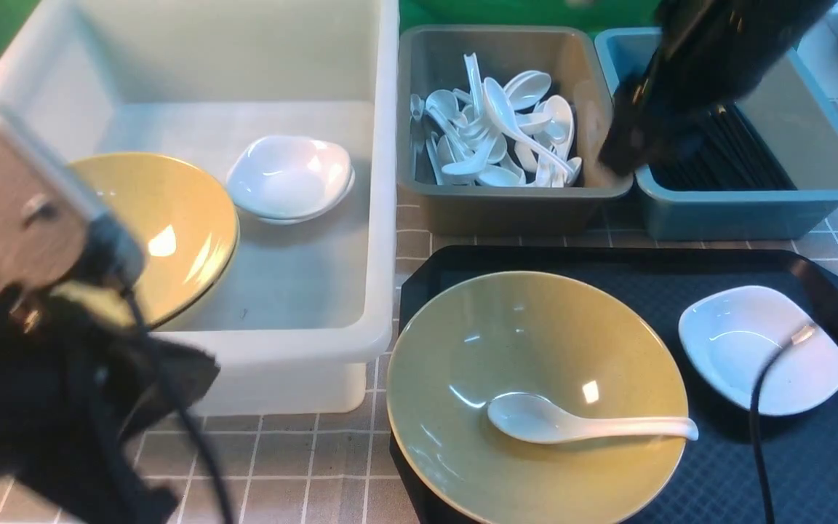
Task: On grey table put chopsticks spoon bowls plates into blue grey white boxes.
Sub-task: 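Reach down and grasp the white spoon resting in the bowl with the right gripper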
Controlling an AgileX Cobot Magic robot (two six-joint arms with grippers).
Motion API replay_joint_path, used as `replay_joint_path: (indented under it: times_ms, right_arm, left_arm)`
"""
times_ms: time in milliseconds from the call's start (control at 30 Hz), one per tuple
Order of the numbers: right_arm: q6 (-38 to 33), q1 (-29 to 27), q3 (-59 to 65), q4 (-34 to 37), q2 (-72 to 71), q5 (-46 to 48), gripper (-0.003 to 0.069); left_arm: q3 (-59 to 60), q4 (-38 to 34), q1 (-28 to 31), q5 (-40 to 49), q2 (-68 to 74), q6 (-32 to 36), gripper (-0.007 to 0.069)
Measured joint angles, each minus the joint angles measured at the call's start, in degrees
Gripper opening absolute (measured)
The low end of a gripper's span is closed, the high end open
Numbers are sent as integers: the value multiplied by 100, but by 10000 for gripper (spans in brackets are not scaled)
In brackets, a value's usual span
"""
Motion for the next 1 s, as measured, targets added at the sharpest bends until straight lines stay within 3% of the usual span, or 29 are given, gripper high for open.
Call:
replay_joint_path:
  times_ms: [200, 267, 633, 767, 1000]
  right_arm:
    - [-591, 1150, 1663, 132, -570, 0, 497]
    - [-708, 1294, 1944, 132, -557, 0, 497]
    - [-997, 1416, 2516, -263, 162, -46, 498]
    - [-1004, 1416, 2516, -677, 506, -424, 499]
    - [-937, 1416, 2516, -781, 985, -1020, 491]
  left_arm:
    - [583, -274, 0, -7, -248, 110, -11]
    - [705, -326, 0, -18, -248, 211, -11]
    - [864, -422, 0, -592, -248, 407, -11]
    - [864, -462, 0, -718, -248, 543, -11]
    - [864, -475, 0, -741, -248, 648, -11]
